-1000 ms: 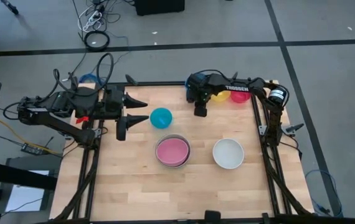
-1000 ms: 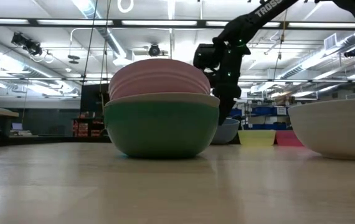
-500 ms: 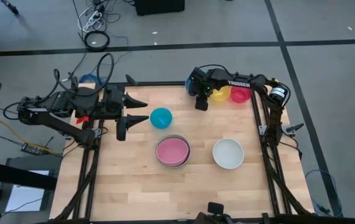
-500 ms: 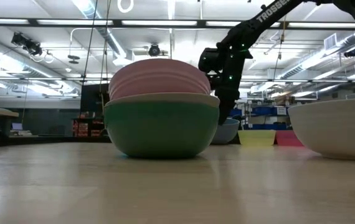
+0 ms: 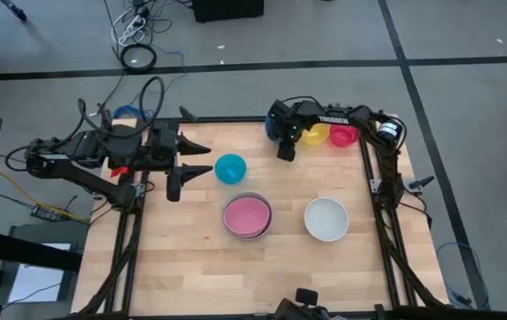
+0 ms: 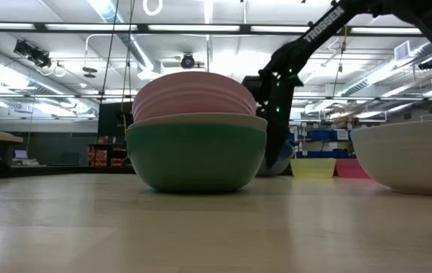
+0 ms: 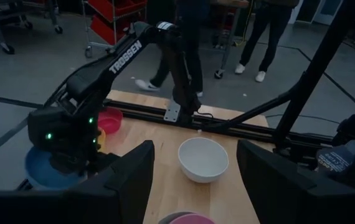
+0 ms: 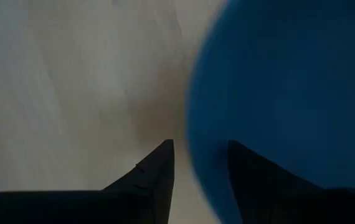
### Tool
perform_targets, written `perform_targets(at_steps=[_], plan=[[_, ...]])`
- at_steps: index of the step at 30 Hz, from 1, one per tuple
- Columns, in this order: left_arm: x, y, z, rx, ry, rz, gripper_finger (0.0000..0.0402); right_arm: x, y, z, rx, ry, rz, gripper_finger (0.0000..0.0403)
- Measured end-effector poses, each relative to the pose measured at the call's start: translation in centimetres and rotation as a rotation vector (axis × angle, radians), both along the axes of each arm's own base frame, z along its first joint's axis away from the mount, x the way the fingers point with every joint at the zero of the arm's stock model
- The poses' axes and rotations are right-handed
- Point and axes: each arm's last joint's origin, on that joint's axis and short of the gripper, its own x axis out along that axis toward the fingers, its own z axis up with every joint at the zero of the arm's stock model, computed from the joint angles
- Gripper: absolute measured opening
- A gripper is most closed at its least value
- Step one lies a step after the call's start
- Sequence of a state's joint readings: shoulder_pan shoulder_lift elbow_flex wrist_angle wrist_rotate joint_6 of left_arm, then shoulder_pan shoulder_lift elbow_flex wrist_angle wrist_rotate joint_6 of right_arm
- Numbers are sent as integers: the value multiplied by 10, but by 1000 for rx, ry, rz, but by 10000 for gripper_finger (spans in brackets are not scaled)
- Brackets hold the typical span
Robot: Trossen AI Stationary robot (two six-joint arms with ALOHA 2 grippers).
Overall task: Nest bowls inside each other
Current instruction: Stack the blue bowl on top of the pink bowl
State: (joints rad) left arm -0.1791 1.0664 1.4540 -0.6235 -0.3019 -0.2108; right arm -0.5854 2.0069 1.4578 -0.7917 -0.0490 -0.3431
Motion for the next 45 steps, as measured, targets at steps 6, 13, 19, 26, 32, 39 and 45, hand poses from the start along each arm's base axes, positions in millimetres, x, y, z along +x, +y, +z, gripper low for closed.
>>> perform_targets(at_steps=[6,13,19,26,32,39,45], plan=[[0,0,-1,0,9,0,237,6,0,-14,-3,12,20,124],[0,0,-2,2,16,1,237,8,-2,0,-98,-11,69,16],[0,0,-2,1,17,1,237,13,9,1,-132,30,113,5],[1,0,-5,7,48,6,237,28,39,34,-79,21,203,1],[11,-1,-16,28,137,25,237,40,75,80,-110,-9,275,1],[7,3,-24,88,229,135,237,50,129,108,-73,-28,343,1],[1,7,-31,131,308,241,237,61,189,116,-51,-65,435,1]])
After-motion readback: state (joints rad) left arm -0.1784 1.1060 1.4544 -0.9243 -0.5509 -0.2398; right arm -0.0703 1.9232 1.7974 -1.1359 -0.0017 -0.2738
